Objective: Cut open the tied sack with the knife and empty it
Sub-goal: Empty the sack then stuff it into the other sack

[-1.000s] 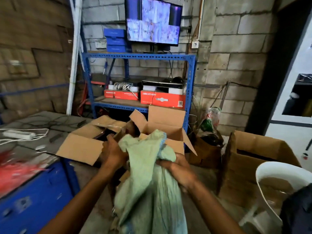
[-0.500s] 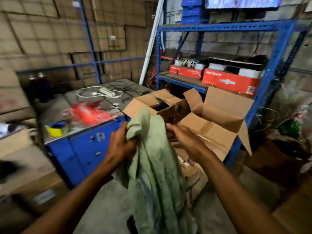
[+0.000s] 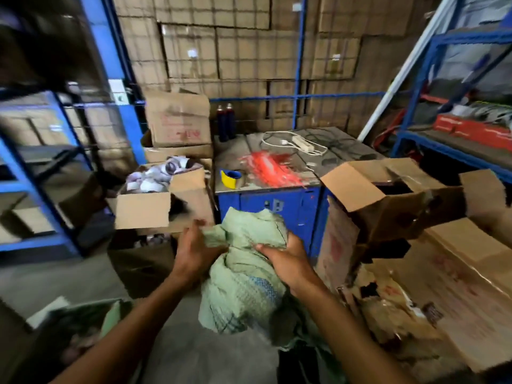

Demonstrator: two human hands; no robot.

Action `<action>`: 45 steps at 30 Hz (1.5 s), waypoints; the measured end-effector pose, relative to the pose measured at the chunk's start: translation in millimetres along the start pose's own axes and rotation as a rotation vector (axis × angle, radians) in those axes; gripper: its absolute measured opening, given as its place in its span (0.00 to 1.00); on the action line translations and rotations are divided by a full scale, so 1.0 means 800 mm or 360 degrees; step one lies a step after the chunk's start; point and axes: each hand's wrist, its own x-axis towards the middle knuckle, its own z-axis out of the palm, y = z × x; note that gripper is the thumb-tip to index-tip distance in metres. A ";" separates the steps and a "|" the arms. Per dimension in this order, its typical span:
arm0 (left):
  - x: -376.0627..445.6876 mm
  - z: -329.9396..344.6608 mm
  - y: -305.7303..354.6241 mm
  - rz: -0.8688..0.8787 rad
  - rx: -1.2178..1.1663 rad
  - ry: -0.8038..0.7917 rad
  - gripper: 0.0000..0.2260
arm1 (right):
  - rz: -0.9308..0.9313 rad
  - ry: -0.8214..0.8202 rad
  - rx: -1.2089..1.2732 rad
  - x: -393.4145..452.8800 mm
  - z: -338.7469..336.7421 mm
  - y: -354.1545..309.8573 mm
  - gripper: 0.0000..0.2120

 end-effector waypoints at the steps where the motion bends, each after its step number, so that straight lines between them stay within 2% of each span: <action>1: 0.001 -0.015 -0.008 0.0087 0.0153 0.0174 0.27 | -0.0102 -0.0040 -0.0094 0.003 0.019 -0.002 0.13; 2: 0.006 -0.029 -0.018 0.0125 0.0169 0.0161 0.26 | -0.0198 -0.0109 -0.0188 0.006 0.036 -0.005 0.15; 4: 0.010 -0.065 -0.032 0.0006 -0.0325 -0.0152 0.18 | -0.0358 -0.0285 -0.0363 0.013 0.070 -0.014 0.18; 6: 0.013 -0.090 -0.050 -0.0318 -0.0801 -0.0420 0.23 | -0.0483 -0.0490 -0.0492 0.014 0.103 -0.022 0.20; 7: 0.013 -0.101 -0.060 -0.0368 -0.0877 -0.0504 0.25 | -0.0566 -0.0593 -0.0580 0.013 0.123 -0.025 0.21; 8: 0.013 -0.109 -0.070 -0.0346 -0.0899 -0.0478 0.26 | -0.0659 -0.0688 -0.0707 0.013 0.145 -0.027 0.22; 10: 0.013 -0.122 -0.089 -0.0345 -0.1029 -0.0212 0.22 | -0.0734 -0.0871 -0.0912 0.013 0.183 -0.031 0.27; 12: 0.020 -0.147 -0.109 -0.0425 -0.1219 0.0135 0.11 | -0.0605 -0.1181 -0.0818 0.018 0.213 -0.037 0.30; 14: 0.022 -0.185 -0.134 -0.0422 -0.1205 0.0314 0.06 | -0.0491 -0.1358 -0.0607 0.031 0.230 -0.053 0.31; 16: 0.019 -0.223 -0.158 -0.0387 -0.1158 0.0358 0.07 | -0.0582 -0.1088 -0.0590 0.059 0.237 -0.070 0.33; 17: 0.015 -0.243 -0.167 -0.0365 -0.1184 0.0354 0.09 | -0.0601 -0.0956 -0.0672 0.073 0.244 -0.078 0.39; 18: 0.010 -0.261 -0.177 -0.0339 -0.1257 0.0321 0.11 | -0.0500 -0.0929 -0.0735 0.082 0.254 -0.086 0.48; 19: 0.006 -0.277 -0.185 -0.0306 -0.1346 0.0255 0.12 | -0.0318 -0.1006 -0.0688 0.087 0.268 -0.089 0.54; 20: 0.003 -0.289 -0.189 -0.0263 -0.1442 0.0171 0.12 | -0.0157 -0.1173 -0.0534 0.088 0.282 -0.088 0.55; 22: -0.001 -0.312 -0.200 -0.0197 -0.1547 0.0081 0.14 | -0.0136 -0.1478 -0.0281 0.084 0.329 -0.074 0.44; 24: -0.005 -0.336 -0.216 -0.0153 -0.1393 0.0145 0.18 | -0.0251 -0.1669 -0.0145 0.077 0.377 -0.062 0.34; 26: -0.009 -0.362 -0.226 -0.0095 -0.0759 0.0280 0.24 | -0.0323 -0.1796 -0.0121 0.076 0.408 -0.067 0.33; 29: -0.014 -0.411 -0.249 -0.0016 0.0025 0.0554 0.57 | -0.0425 -0.2108 -0.0332 0.075 0.462 -0.082 0.35; 30: -0.014 -0.421 -0.254 0.0112 0.0277 0.0526 0.60 | -0.0432 -0.2219 -0.0442 0.072 0.477 -0.087 0.35; 31: -0.013 -0.430 -0.260 0.0231 0.0516 0.0425 0.57 | -0.0431 -0.2359 -0.0514 0.070 0.496 -0.089 0.35; 32: -0.013 -0.435 -0.269 0.0284 0.0667 0.0308 0.50 | -0.0445 -0.2480 -0.0585 0.070 0.515 -0.089 0.33; 34: -0.012 -0.440 -0.289 0.0200 0.0616 0.0225 0.31 | -0.0596 -0.2565 -0.0717 0.073 0.556 -0.083 0.29; 35: -0.011 -0.441 -0.299 0.0153 0.0476 0.0314 0.25 | -0.0698 -0.2536 -0.0754 0.076 0.576 -0.078 0.28; 37: -0.004 -0.448 -0.326 0.0084 0.0208 0.0638 0.23 | -0.0940 -0.2476 -0.0788 0.085 0.618 -0.060 0.32; 39: 0.007 -0.457 -0.356 0.0031 0.0064 0.0927 0.22 | -0.1173 -0.2418 -0.0922 0.094 0.654 -0.039 0.42; 41: 0.024 -0.460 -0.387 -0.0058 -0.0042 0.1107 0.22 | -0.1160 -0.2500 -0.0902 0.108 0.687 -0.018 0.48; 43: 0.048 -0.456 -0.421 -0.0194 -0.0119 0.1241 0.23 | -0.1135 -0.2599 -0.0810 0.129 0.724 0.005 0.45; 45: 0.072 -0.448 -0.454 -0.0374 -0.0137 0.1355 0.24 | -0.1329 -0.2542 -0.0878 0.144 0.760 0.031 0.37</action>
